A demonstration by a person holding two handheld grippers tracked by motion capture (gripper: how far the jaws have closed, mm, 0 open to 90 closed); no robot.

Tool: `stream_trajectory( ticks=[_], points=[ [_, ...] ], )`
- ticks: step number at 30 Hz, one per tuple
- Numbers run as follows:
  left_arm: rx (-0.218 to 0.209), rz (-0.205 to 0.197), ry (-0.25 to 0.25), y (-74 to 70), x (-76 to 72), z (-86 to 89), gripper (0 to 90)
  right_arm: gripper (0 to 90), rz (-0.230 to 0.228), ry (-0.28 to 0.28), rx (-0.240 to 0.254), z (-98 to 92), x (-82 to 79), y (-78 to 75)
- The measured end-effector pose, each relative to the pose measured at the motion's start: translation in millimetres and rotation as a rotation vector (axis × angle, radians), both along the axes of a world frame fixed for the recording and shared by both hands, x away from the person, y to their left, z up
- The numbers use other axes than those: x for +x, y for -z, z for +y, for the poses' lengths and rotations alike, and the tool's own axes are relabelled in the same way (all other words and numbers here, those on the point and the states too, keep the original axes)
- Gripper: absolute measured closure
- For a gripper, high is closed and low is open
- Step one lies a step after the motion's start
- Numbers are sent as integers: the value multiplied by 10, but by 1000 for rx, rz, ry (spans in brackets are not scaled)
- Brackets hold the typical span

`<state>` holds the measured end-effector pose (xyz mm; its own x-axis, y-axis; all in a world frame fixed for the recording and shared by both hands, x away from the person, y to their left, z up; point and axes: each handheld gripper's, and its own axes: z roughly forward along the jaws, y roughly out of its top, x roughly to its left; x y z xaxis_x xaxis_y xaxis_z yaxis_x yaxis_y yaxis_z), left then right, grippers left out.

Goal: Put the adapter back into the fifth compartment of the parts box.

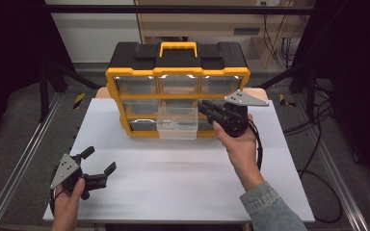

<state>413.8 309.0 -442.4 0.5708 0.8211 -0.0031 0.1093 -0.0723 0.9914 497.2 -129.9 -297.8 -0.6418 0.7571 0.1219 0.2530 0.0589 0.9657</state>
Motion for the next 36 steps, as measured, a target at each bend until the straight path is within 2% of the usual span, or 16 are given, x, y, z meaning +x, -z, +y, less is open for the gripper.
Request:
stream_trajectory(
  ticks=[17, 36],
  points=[
    [10, 2, 2, 2, 1, -13, 7, 762, -2, -23, -7, 155, 26, -18],
    [12, 3, 0, 3, 6, -14, 7, 762, -10, -34, -53, 262, 29, -34]
  ],
)
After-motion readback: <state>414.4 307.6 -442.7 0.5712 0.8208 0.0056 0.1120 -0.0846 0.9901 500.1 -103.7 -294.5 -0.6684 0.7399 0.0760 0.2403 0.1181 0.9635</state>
